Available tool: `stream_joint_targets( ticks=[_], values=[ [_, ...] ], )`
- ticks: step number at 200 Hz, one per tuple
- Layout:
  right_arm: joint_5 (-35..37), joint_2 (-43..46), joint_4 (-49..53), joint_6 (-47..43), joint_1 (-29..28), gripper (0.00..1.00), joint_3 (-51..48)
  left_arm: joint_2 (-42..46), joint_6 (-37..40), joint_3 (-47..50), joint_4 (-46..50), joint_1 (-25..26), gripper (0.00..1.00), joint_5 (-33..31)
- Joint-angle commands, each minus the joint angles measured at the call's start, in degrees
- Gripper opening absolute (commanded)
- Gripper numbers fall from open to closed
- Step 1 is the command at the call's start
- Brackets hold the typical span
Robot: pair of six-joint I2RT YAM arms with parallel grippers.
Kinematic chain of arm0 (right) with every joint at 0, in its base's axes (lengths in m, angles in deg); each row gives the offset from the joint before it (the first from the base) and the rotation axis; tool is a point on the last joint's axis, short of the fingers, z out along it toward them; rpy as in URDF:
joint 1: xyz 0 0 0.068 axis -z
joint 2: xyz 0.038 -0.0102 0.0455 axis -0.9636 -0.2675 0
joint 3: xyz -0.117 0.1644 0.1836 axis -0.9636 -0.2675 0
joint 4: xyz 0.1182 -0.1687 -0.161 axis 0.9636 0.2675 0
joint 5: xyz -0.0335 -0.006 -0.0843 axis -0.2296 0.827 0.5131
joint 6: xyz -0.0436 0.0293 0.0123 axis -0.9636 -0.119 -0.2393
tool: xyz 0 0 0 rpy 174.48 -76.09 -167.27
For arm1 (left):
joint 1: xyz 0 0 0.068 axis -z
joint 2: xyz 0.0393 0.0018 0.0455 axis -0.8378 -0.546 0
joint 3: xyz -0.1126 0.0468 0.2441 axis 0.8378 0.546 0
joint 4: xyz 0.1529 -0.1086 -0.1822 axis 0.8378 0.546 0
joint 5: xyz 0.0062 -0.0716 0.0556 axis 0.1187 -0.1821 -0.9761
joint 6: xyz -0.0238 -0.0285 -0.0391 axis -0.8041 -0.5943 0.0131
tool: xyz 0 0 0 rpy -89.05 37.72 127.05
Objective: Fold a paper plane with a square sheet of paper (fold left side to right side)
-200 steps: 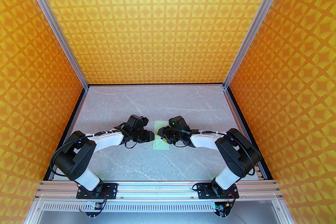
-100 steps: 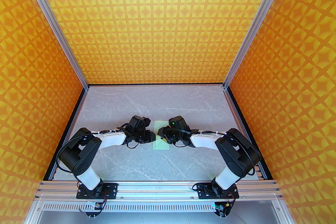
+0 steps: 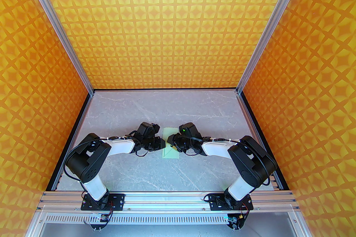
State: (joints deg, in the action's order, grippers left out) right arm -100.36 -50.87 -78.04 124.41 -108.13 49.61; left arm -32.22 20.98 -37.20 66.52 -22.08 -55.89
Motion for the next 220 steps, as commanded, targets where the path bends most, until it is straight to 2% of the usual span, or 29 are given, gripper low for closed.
stream_joint_targets(
  ticks=[1,23,39,112,145,157,195,220],
  values=[
    [0.11,-0.21,-1.12,0.62,-0.01,0.43,0.10,-0.65,-0.73,-0.58,-1.43,0.15,0.20,0.99],
    [0.01,-0.05,-1.23,0.58,-0.01,0.43,-0.02,-1.09,-0.64,-0.91,-1.60,-0.06,0.14,0.99],
    [-0.08,0.23,-1.11,0.53,-0.01,0.43,-0.11,-1.13,-0.64,-0.76,-1.77,-0.34,0.01,1.03],
    [0.37,2.69,0.73,-1.83,-0.79,0.42,-1.65,-1.70,2.99,-2.46,2.15,-1.65,0.02,0.90],
    [1.35,3.84,-0.48,-1.96,-2.26,0.30,-3.00,-2.38,4.46,-3.64,3.60,-1.95,0.02,0.94],
    [1.59,4.11,-2.60,-1.20,-2.85,0.20,-4.20,-2.58,4.93,-4.15,4.22,-2.00,0.02,1.03],
    [2.52,4.35,-12.62,2.73,-4.00,0.00,-9.46,-2.92,5.43,-4.41,4.71,-2.11,0.02,1.01],
    [2.74,3.85,-17.76,3.99,-5.34,0.00,-11.13,-3.11,5.65,-4.62,4.92,-2.12,0.03,1.03]
  ],
)
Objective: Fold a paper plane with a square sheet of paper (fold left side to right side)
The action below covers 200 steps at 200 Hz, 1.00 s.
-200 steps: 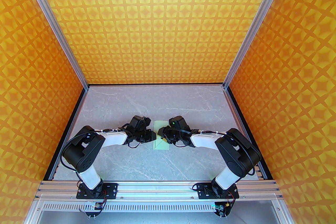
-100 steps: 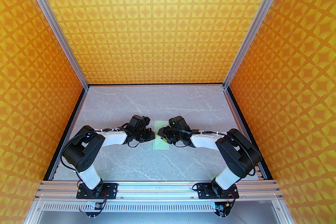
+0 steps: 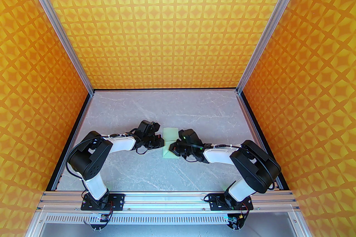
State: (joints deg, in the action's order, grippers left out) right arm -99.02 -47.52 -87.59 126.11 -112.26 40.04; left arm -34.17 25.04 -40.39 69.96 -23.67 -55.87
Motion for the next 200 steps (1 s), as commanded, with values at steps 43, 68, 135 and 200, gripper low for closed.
stream_joint_targets(
  ticks=[43,68,135,200],
  values=[
    [4.09,-3.07,-22.17,6.89,-3.49,0.00,-7.22,-1.60,1.98,-1.60,1.88,-0.54,0.03,1.00],
    [4.08,-6.10,-26.72,8.38,-4.79,0.00,-7.74,-1.74,2.09,-1.89,2.00,-0.62,0.03,1.06],
    [4.58,-8.31,-27.03,8.72,-5.55,0.00,-6.97,-2.11,2.30,-2.38,2.37,-0.70,0.04,1.18],
    [4.38,-9.06,-27.69,8.63,-5.54,0.00,-6.77,-2.23,2.09,-2.23,2.17,-0.70,0.04,1.40]
  ],
)
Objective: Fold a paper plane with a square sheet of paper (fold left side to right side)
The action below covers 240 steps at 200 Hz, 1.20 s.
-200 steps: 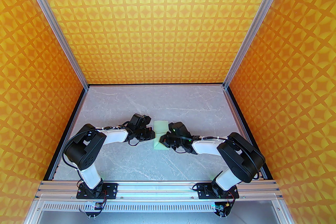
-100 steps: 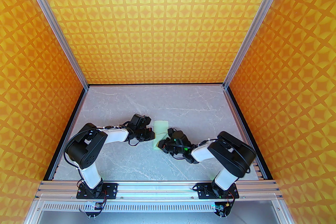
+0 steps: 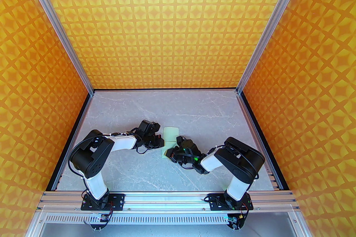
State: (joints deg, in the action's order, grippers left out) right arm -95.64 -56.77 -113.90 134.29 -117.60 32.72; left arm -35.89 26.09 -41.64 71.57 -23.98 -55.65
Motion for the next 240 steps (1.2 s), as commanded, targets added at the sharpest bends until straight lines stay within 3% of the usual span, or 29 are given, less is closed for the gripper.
stream_joint_targets(
  ticks=[1,78,240],
  values=[
    [0.99,0.28,-1.28,0.48,-0.21,0.00,0.55,-0.50,1.03,-0.98,0.51,-0.40,0.03,1.19],
    [1.80,5.56,3.72,-2.62,-0.22,0.00,0.44,-0.40,1.28,-0.67,0.56,-0.76,0.03,1.19],
    [0.73,0.00,5.41,-2.41,-0.40,0.00,4.39,-0.84,1.17,-0.46,0.03,-0.85,0.03,1.19]
  ],
)
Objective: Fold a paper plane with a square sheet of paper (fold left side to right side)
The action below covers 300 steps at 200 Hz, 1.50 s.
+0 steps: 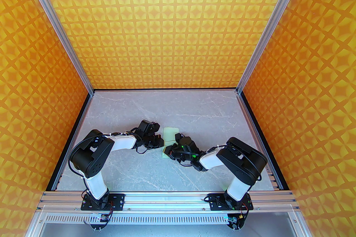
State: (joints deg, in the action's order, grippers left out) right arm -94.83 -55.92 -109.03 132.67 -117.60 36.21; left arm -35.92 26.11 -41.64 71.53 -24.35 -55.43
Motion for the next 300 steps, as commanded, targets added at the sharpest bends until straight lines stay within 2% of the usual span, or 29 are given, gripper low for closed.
stream_joint_targets(
  ticks=[1,300],
  values=[
    [-0.03,-0.93,0.54,-0.79,-0.44,0.00,0.91,-0.87,1.11,-0.46,0.07,-0.47,0.03,0.97],
    [-0.60,-2.86,4.36,-1.78,-1.35,0.00,2.90,-3.28,1.43,-1.89,0.57,-1.09,0.03,0.98]
  ],
)
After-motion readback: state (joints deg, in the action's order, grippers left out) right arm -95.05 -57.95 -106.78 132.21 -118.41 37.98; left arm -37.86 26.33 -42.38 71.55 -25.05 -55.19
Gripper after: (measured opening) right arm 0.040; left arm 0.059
